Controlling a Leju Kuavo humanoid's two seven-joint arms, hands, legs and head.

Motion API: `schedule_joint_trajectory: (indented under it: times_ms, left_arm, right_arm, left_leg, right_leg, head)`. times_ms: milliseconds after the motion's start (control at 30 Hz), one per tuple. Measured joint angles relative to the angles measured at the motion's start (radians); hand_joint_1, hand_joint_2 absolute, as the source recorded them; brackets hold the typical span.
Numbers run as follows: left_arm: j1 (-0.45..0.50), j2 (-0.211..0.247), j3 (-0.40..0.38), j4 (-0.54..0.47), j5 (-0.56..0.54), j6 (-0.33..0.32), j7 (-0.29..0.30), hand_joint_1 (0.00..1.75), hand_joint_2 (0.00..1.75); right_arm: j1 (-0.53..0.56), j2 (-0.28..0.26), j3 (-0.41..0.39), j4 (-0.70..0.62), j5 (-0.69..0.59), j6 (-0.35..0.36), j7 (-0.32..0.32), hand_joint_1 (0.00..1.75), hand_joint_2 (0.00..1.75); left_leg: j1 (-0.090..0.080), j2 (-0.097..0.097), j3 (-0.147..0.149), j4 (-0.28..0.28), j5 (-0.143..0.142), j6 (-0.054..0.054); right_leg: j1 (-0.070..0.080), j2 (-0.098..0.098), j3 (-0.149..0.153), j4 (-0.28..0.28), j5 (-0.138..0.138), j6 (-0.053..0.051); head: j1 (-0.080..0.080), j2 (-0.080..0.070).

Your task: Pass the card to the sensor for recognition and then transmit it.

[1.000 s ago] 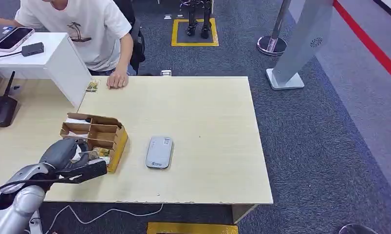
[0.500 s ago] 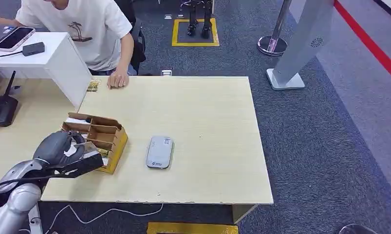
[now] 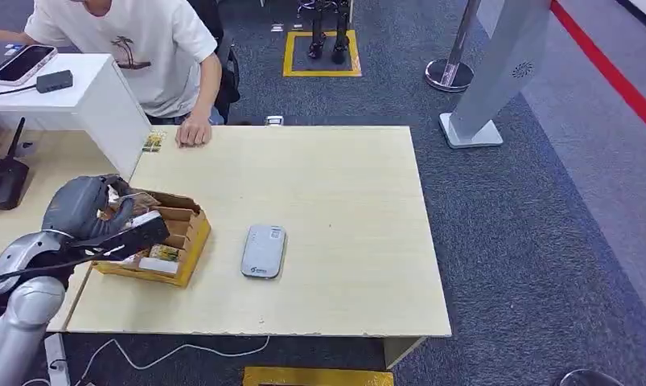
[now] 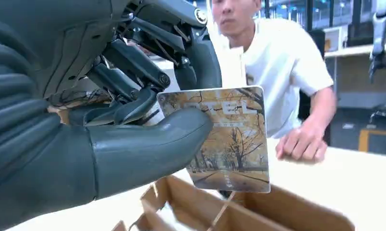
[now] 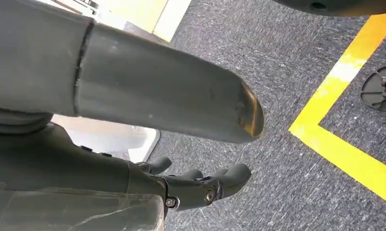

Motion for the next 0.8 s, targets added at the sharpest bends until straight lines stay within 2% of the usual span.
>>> schedule_joint_trajectory:
  times_ms: [300,800]
  left_arm:
    - [-0.004,-0.07,0.022,-0.019,-0.061,0.043,0.0,1.75,1.75]
    - [-0.005,-0.101,0.032,-0.029,-0.082,0.05,0.0,1.75,1.75]
  right_arm:
    - [0.0,0.0,0.0,0.002,0.0,0.0,0.003,0.0,0.0]
    - [0.0,0.0,0.0,0.002,0.0,0.0,0.006,0.0,0.0]
  left_leg:
    - [0.0,0.0,0.0,0.0,0.0,0.0]
    - [0.0,0.0,0.0,0.0,0.0,0.0]
  right_leg:
    - [0.0,0.0,0.0,0.0,0.0,0.0]
    - [0.0,0.0,0.0,0.0,0.0,0.0]
  head:
    - [0.0,0.0]
    - [0.0,0.0]
